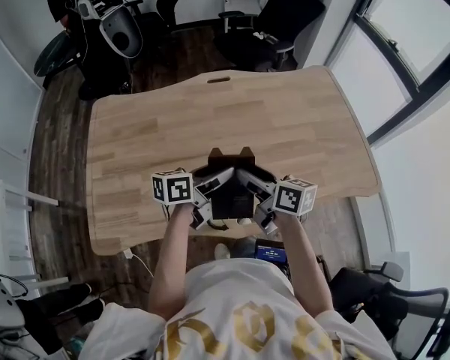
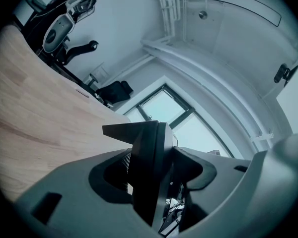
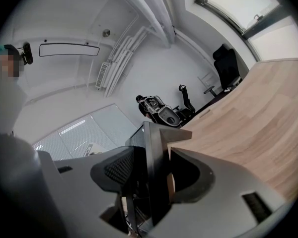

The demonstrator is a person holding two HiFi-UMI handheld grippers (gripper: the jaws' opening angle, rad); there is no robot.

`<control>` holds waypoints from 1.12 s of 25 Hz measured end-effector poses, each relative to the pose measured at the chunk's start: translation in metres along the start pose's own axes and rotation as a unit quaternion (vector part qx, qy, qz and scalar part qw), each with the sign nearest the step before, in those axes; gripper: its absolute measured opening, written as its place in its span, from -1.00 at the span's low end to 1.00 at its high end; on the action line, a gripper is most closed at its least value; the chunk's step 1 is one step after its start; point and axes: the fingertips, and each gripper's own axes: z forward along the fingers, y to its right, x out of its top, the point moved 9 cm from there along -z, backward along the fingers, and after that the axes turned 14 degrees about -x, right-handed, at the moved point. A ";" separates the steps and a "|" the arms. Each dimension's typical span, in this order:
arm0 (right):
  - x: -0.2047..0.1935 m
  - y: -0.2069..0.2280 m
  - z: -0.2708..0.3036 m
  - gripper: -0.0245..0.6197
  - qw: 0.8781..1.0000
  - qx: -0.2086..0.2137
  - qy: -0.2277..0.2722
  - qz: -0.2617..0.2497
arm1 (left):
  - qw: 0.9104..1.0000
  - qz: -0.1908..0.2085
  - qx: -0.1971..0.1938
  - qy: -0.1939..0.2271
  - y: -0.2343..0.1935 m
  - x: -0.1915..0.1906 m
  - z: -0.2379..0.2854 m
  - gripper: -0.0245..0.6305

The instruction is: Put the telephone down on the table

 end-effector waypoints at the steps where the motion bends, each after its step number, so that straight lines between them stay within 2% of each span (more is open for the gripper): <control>1: 0.001 0.000 0.002 -0.26 1.000 0.000 0.001 -0.001 | 1.000 0.000 0.000 0.001 -0.001 0.001 0.000 -0.16; 16: 0.025 0.018 0.046 -0.26 1.000 0.021 -0.019 0.001 | 1.000 -0.002 0.020 0.009 -0.033 0.032 0.004 -0.16; 28: 0.018 0.049 0.072 -0.26 0.999 0.012 -0.044 0.016 | 0.999 -0.029 0.022 0.005 -0.074 0.027 0.012 -0.16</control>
